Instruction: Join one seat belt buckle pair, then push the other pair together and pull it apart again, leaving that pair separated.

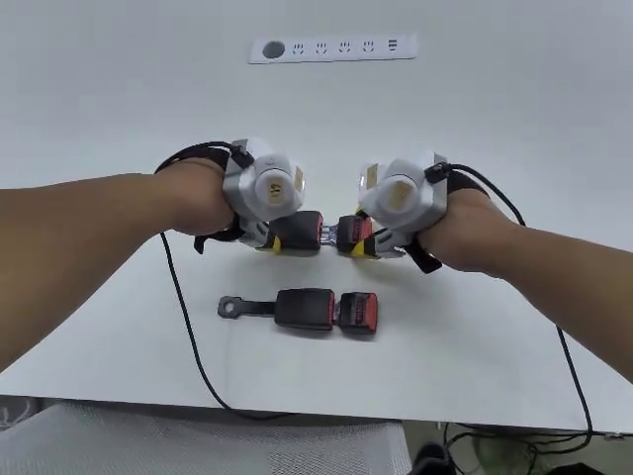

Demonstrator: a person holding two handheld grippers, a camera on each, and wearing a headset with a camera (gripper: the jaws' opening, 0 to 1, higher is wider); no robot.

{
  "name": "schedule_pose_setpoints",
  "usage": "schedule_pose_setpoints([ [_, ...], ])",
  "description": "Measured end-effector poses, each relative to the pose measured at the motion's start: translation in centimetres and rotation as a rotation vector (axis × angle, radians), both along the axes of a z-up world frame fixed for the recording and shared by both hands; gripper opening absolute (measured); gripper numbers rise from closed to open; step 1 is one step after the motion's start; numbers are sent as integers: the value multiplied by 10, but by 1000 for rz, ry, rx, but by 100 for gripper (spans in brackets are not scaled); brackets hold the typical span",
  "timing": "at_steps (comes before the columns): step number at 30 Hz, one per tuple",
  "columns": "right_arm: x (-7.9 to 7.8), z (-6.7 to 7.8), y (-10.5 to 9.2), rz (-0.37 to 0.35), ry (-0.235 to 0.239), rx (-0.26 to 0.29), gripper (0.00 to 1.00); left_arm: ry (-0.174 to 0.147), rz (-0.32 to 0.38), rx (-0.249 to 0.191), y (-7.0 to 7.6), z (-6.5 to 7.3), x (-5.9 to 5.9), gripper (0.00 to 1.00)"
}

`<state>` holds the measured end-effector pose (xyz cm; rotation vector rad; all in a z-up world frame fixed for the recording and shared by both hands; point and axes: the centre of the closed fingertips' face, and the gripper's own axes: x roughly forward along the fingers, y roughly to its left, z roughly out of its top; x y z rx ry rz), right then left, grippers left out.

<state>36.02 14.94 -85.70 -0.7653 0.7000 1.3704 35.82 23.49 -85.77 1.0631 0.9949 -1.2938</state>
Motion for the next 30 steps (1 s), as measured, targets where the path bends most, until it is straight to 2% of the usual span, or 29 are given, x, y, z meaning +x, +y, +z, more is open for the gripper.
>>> schedule_pose_setpoints([
  [1, 0, 0, 1, -12, 12, 5, 31, -1, 5, -1, 0, 0, 0, 31],
  [5, 1, 0, 4, -3, -4, -3, 31, 3, -7, -3, -1, 0, 0, 31],
  [9, 2, 0, 4, -17, 14, 10, 30, 9, -3, -15, -1, 0, 0, 30],
  [14, 1, 1, 8, -21, 7, 13, 30, 6, 0, -15, -1, -1, 1, 30],
  [16, 1, 1, 17, -23, 6, 20, 30, 2, -7, -8, -1, -2, 0, 30],
  [18, 1, 3, 22, -20, -1, 1, 30, 3, -9, -2, -1, -2, 0, 30],
  [30, 0, 8, 18, -8, 0, -18, 31, 8, 4, 9, 0, -2, 0, 31],
])
